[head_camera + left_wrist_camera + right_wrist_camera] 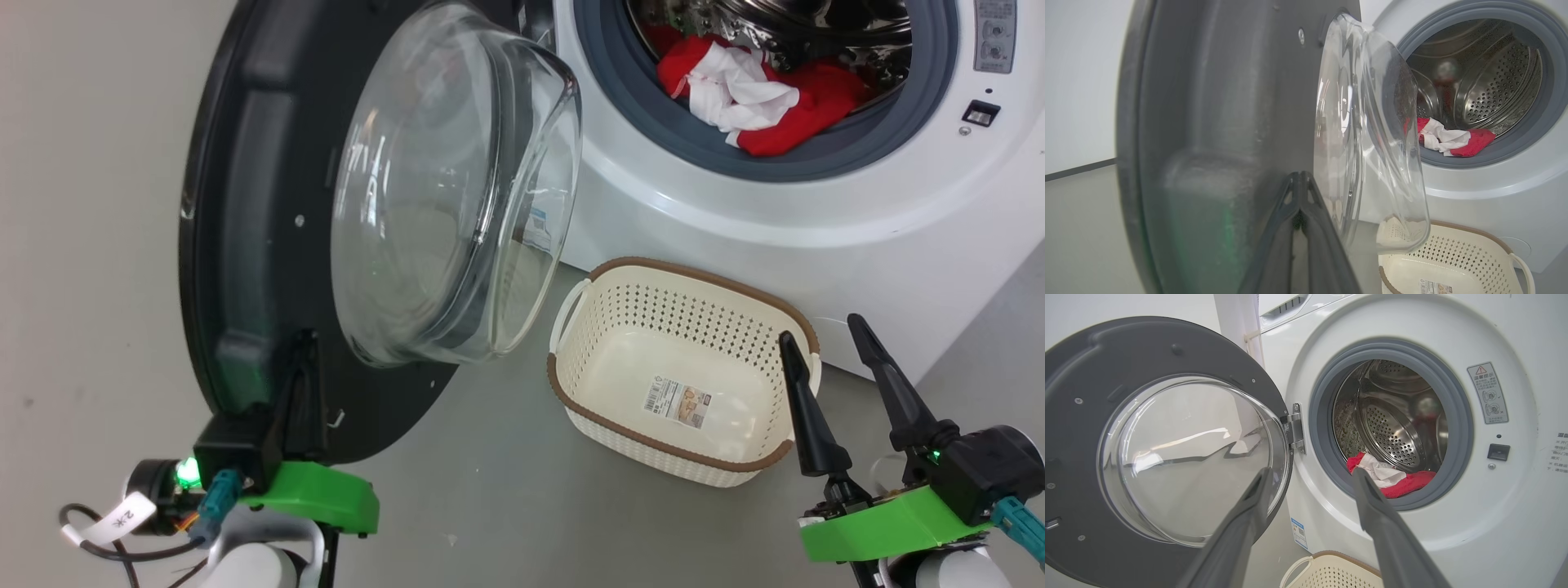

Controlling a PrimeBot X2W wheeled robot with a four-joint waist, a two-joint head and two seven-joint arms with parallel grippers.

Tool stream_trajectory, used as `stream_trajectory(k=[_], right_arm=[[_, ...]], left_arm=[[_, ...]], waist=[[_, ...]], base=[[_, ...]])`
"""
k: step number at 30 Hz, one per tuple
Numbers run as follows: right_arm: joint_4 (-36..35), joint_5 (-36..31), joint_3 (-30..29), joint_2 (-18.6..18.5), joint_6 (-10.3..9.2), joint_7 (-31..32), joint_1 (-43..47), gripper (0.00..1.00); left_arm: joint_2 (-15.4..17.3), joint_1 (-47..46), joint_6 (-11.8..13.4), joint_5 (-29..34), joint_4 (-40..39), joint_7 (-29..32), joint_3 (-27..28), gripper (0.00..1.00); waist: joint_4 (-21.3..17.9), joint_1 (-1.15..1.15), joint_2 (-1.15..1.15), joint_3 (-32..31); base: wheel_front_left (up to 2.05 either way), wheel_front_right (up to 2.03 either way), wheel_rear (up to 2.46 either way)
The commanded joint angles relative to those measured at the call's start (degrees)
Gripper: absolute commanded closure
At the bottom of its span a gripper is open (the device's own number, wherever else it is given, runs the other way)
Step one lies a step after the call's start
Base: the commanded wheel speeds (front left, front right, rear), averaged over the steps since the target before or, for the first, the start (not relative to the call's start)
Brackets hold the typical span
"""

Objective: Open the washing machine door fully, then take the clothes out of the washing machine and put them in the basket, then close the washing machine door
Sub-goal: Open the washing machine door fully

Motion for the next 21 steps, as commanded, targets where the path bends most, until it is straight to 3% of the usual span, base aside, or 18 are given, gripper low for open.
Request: stream_trajectory(k=[1,21], right_arm=[[-1.8,-0.8,1.5,0.1,0.35,0.2,-0.8,0.0],[-4.7,-3.4,1.4,0.1,0.35,3.1,-1.7,0.0]], left_arm=[[2.3,-2.2,0.9,-0.5,0.0,-0.6,3.2,1.0],[3.3,-8.2,1.0,-0.3,7.0,-3.5,6.9,1.0]], waist=[[-0.1,0.0,0.0,0.4],[-0.8,0.0,0.0,4.0]], base=[[0.0,0.0,0.0],[0.0,0.0,0.0]])
